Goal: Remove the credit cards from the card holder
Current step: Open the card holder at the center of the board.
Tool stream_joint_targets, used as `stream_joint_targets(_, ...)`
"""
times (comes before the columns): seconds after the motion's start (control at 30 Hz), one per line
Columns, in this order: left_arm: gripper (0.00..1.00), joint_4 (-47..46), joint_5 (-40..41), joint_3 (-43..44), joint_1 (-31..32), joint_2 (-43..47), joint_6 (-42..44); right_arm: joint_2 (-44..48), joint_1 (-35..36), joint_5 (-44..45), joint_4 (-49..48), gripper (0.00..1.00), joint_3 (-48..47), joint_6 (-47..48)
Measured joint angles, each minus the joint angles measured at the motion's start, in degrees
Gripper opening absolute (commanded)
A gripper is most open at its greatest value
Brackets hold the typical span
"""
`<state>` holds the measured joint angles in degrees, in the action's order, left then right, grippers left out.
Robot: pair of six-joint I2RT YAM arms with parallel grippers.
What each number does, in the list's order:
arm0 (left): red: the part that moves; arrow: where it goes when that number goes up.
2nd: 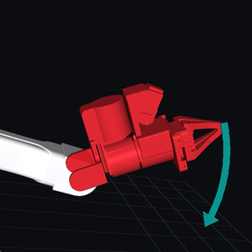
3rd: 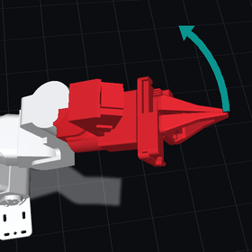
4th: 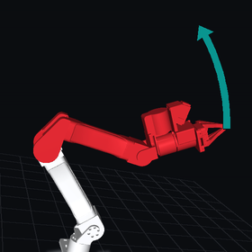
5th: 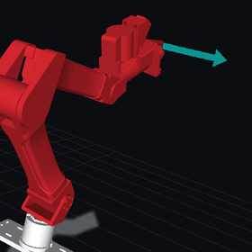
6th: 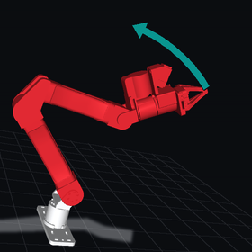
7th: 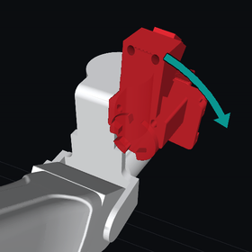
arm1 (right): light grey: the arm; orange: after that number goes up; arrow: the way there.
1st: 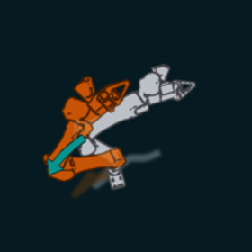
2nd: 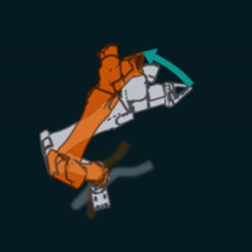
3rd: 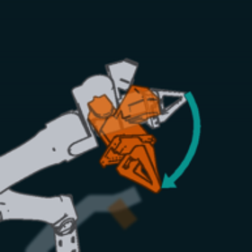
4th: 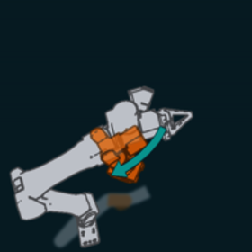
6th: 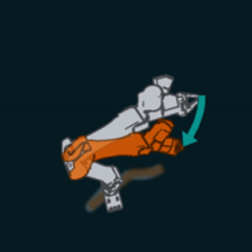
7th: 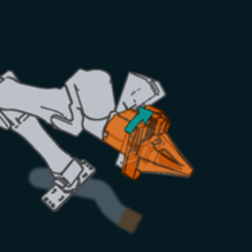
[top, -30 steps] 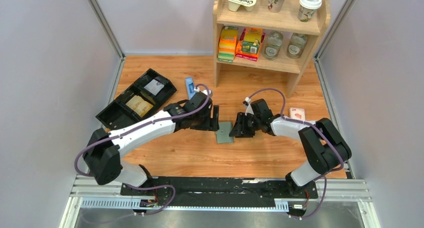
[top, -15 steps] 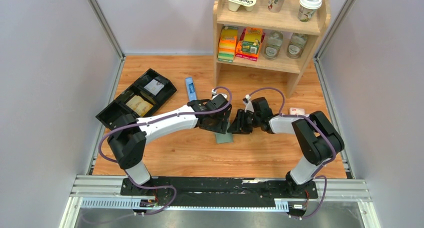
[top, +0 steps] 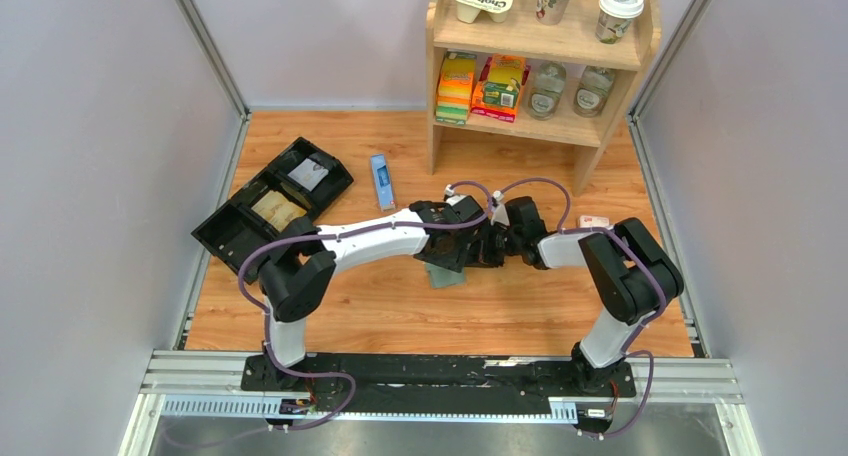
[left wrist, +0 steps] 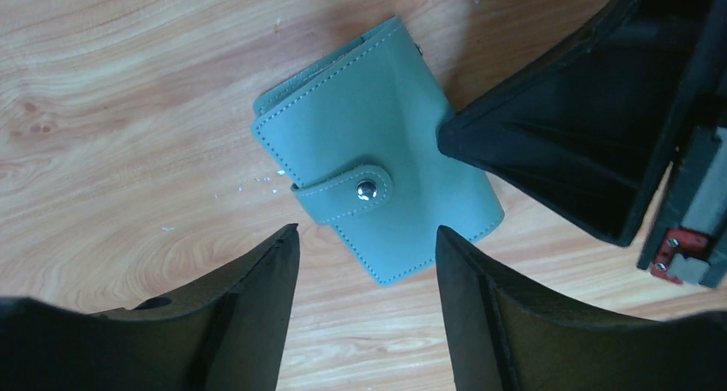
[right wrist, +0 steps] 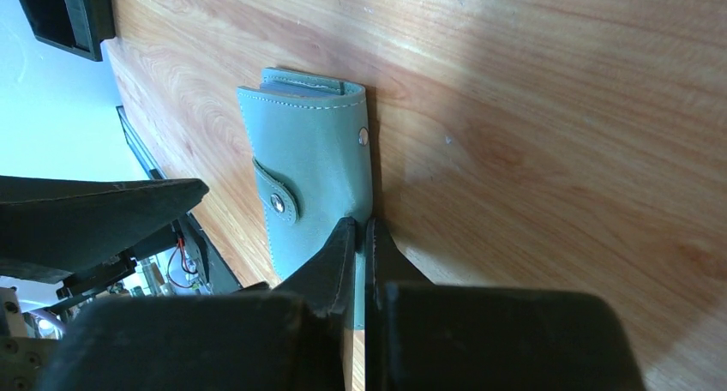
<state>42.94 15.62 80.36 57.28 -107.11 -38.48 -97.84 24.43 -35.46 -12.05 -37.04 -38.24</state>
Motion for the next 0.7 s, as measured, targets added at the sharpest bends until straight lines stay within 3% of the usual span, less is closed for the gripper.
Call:
stream_joint_targets(0.27,0.55,2.62,2.93,3.48,0.57,-4.98,-0.02,-0.22,-0.17,-0.26,-1.53,0.00,0.66,-0.98)
stream_joint_targets(0.63,0.52,4.37,4.24,6.49,0.87,-8.90,0.46,-0.72,-0.35,-0.98,-2.14,0.00,0.66,-1.22)
stream_joint_targets(0.7,0.46,4.66,4.35,6.82,0.90,-9.16,0.46,-0.83,-0.44,-1.16,-2.27,0.00,0.66,-1.31)
